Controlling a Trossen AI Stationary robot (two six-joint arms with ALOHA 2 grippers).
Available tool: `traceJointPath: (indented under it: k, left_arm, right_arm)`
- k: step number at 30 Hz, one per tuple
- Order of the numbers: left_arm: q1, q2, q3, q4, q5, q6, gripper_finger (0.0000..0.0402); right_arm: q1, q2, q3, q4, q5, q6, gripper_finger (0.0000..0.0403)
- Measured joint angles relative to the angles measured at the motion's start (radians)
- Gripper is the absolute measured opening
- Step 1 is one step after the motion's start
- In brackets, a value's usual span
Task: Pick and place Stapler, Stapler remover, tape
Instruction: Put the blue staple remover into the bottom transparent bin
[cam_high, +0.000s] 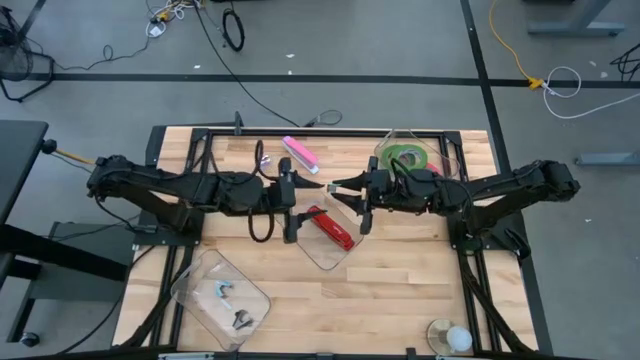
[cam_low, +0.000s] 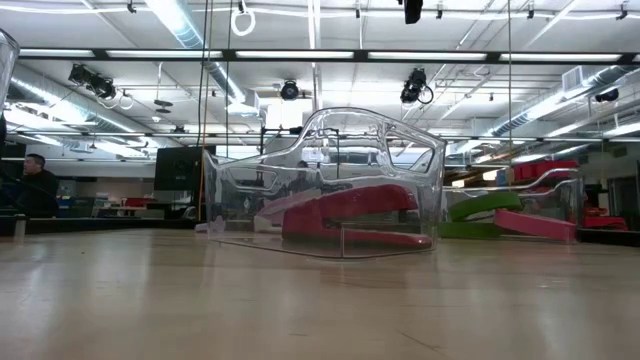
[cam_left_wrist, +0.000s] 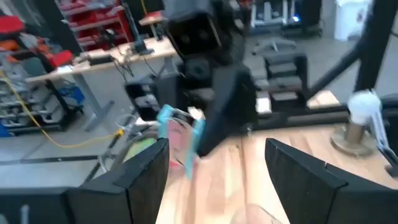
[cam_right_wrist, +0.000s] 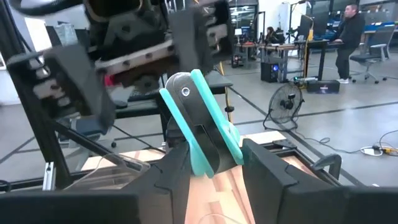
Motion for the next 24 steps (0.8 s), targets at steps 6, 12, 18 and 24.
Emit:
traceJointPath:
  k: [6, 12, 18, 24]
  left_arm:
    - [0.029, -0.002, 0.000, 0.009, -0.038, 0.037, 0.0265]
    - [0.056, -0.002, 0.000, 0.011, 0.051, 0.005, 0.0265]
    - [0.064, -0.002, 0.000, 0.026, 0.098, -0.009, 0.0249]
    - [0.064, -0.002, 0.000, 0.038, 0.105, -0.010, 0.0237]
  right_arm:
    - [0.000, 0.000, 0.000, 0.003, -0.005, 0.000, 0.0128]
    - [0.000, 0.000, 0.000, 0.011, -0.085, -0.001, 0.0128]
    - [0.000, 0.000, 0.000, 0.009, -0.078, -0.001, 0.0128]
    - [0.000, 0.000, 0.000, 0.007, -0.079, -0.001, 0.0128]
